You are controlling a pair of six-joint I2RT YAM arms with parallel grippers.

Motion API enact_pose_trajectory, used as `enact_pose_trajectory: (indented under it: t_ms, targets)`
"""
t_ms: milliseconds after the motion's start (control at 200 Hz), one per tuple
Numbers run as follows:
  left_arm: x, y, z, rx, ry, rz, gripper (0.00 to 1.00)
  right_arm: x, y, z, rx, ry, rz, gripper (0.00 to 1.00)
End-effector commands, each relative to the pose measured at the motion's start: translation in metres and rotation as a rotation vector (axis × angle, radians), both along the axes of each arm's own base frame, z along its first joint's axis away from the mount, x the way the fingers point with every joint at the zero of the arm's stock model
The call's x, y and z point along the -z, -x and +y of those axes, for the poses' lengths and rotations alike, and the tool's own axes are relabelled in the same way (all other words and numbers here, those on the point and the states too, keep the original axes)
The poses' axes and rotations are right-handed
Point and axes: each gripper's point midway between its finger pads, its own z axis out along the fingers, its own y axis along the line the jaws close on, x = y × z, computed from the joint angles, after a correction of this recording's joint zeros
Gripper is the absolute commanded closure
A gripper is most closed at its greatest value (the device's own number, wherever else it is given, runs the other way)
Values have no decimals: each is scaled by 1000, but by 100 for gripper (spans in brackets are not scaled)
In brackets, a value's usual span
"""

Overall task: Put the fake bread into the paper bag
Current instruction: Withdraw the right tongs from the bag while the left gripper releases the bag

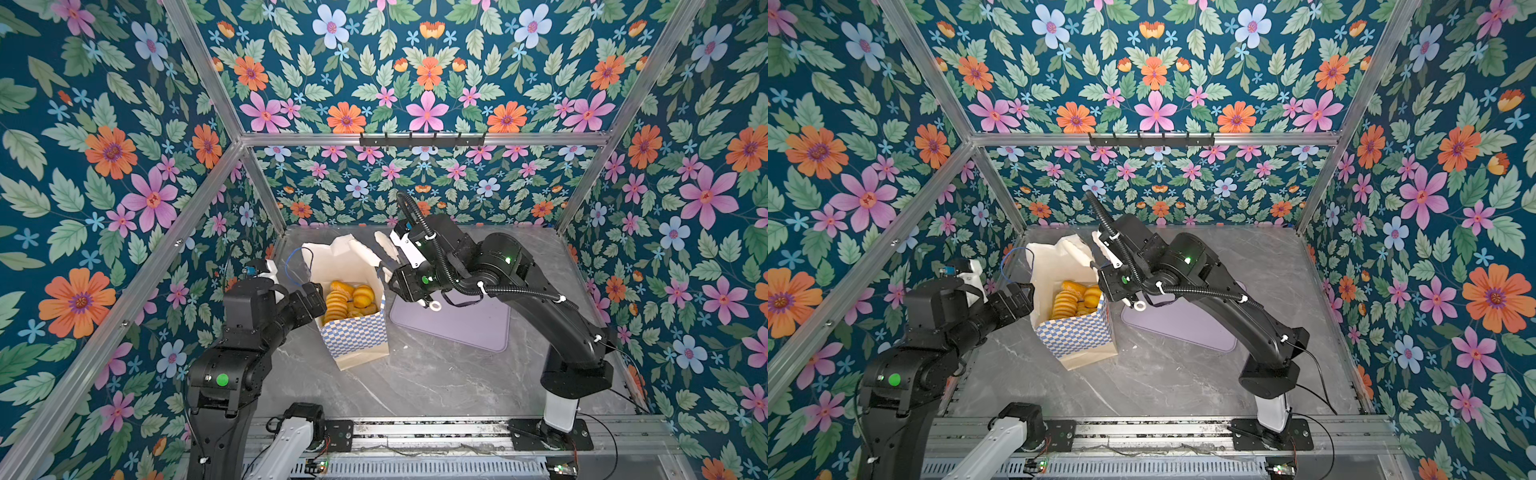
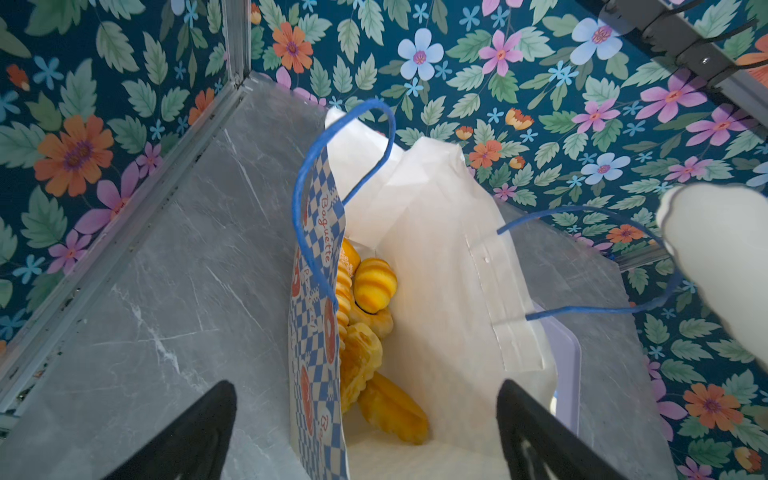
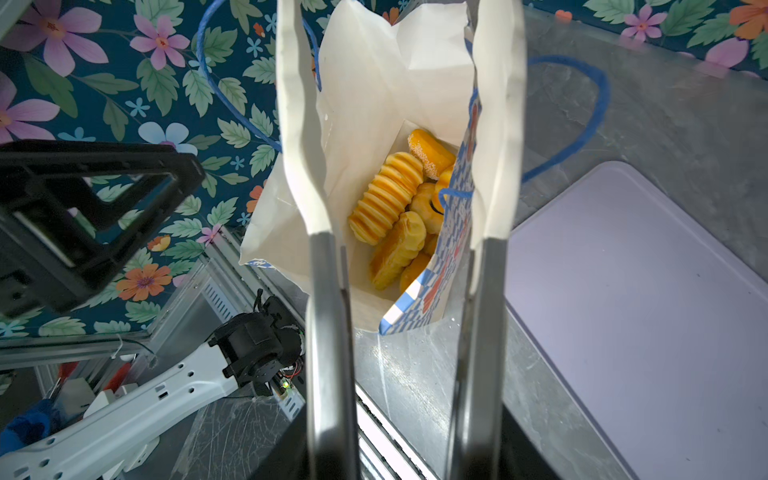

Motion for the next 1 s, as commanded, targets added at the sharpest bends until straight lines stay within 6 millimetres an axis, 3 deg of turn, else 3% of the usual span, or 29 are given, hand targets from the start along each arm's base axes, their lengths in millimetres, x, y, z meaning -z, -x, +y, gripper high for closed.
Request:
enact_pose_trajectory:
  t_ms: [0, 245, 305, 340, 530, 710, 805, 995]
  targets:
    - [-9, 1, 8, -17, -61, -4, 0, -9, -4, -17, 34, 25, -66, 52]
    - [-39, -9, 20, -64, -134, -50, 0, -20, -11, -58, 110, 39, -125, 53]
    - [-48, -14, 22, -75, -147, -72, 0, -14, -17, -66, 135, 54, -116, 53]
    - [-54, -17, 25, -88, -155, -86, 0, -24, -15, -81, 155, 26, -131, 53]
    - [-80, -44, 31, -132, -205, -141, 0, -17, -33, -135, 293, -21, -111, 54]
    - [-96, -75, 20, -91, -219, -195, 0, 6, -55, -209, 508, -72, -54, 54]
    - [-116, -86, 16, -82, -203, -280, 0, 22, -64, -250, 630, -84, -32, 53]
    - [-133, -103, 11, -73, -209, -387, 0, 51, -74, -306, 796, -80, 1, 51]
